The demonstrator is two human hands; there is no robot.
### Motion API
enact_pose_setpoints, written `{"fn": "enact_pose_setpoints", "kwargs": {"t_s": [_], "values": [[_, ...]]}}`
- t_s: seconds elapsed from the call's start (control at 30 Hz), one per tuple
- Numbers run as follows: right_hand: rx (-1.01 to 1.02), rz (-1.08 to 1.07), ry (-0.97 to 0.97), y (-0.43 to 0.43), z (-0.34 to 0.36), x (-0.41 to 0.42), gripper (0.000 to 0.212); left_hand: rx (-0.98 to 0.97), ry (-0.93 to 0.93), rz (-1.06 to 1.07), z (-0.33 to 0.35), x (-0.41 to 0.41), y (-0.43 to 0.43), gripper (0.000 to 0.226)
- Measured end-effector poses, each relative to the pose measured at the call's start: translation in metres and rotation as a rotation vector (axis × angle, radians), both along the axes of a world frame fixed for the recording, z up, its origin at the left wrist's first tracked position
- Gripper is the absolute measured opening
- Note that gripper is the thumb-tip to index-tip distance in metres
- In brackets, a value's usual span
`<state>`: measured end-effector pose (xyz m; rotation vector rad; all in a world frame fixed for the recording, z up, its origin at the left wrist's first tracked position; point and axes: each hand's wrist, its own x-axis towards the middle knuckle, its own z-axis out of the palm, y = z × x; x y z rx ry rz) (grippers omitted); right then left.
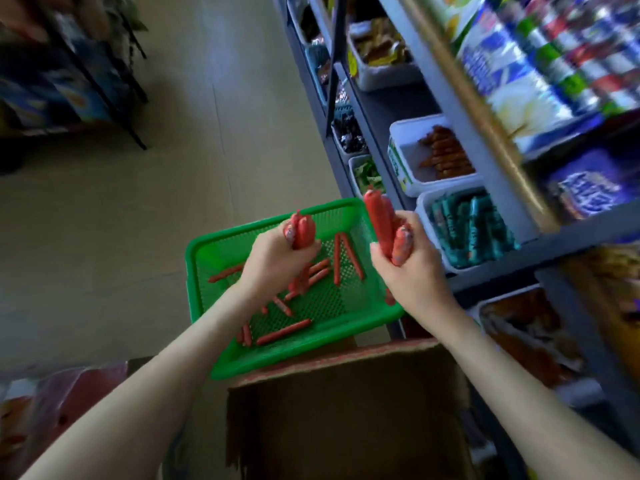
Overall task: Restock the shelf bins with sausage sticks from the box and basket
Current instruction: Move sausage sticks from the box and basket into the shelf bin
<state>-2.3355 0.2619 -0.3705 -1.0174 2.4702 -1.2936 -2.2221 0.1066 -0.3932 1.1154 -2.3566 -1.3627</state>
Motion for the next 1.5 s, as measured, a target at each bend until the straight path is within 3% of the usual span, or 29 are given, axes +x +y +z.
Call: {"fn": "enact_pose_setpoints", "kwargs": {"t_s": [0.17,0.23,0.37,0.4,0.53,0.57,0.63,0.8,0.87,0.93,1.03,1.1,1.17,1.27,1.37,1.5], "values": [[-0.259,-0.156,-0.05,0.054,0.132,0.019,0.02,0.558,0.407,-0.08,0.15,-0.031,0.072,0.01],[-0.309,-0.173,-0.003,0.086,0.185,0.021,0.017,0.664,0.508,-0.161,0.202,-0.042,0.103,0.009],[-0.446,-0.219,0.191,0.166,0.284,0.029,0.008,0.806,0.57,-0.305,0.286,-0.064,0.163,0.005],[-0.488,-0.248,0.265,0.189,0.303,0.032,0.015,0.83,0.58,-0.333,0.302,-0.07,0.178,0.005],[-0.517,-0.367,0.497,0.273,0.353,0.043,0.005,0.87,0.601,-0.44,0.349,-0.093,0.238,0.013],[-0.512,-0.408,0.535,0.297,0.356,0.039,0.015,0.869,0.603,-0.471,0.357,-0.1,0.252,0.012],[-0.551,-0.418,0.427,0.331,0.368,0.036,0.028,0.852,0.608,-0.515,0.371,-0.112,0.277,0.01],[-0.284,-0.485,0.758,0.374,0.394,0.032,0.045,0.918,0.606,-0.57,0.395,-0.131,0.323,0.004],[-0.007,-0.607,0.711,0.394,0.396,0.022,0.044,0.965,0.57,-0.593,0.4,-0.135,0.334,0.002],[0.353,-0.679,0.591,0.418,0.391,0.008,0.042,1.001,0.513,-0.624,0.403,-0.139,0.343,0.014],[0.671,-0.575,0.343,0.436,0.384,-0.001,0.068,1.053,0.489,-0.622,0.403,-0.143,0.354,0.018],[0.564,-0.584,0.297,0.438,0.383,-0.003,0.074,1.099,0.483,-0.616,0.402,-0.142,0.361,0.015],[0.335,-0.598,0.286,0.431,0.39,0.003,0.066,1.125,0.484,-0.621,0.402,-0.139,0.368,0.012],[0.064,-0.487,0.119,0.407,0.401,0.016,0.064,1.149,0.468,-0.645,0.405,-0.132,0.384,0.008],[0.19,-0.423,0.148,0.384,0.406,0.024,0.089,1.162,0.453,-0.684,0.411,-0.127,0.405,0.013],[0.169,-0.461,0.209,0.388,0.407,0.015,0.083,1.18,0.481,-0.72,0.415,-0.128,0.422,0.009]]}}
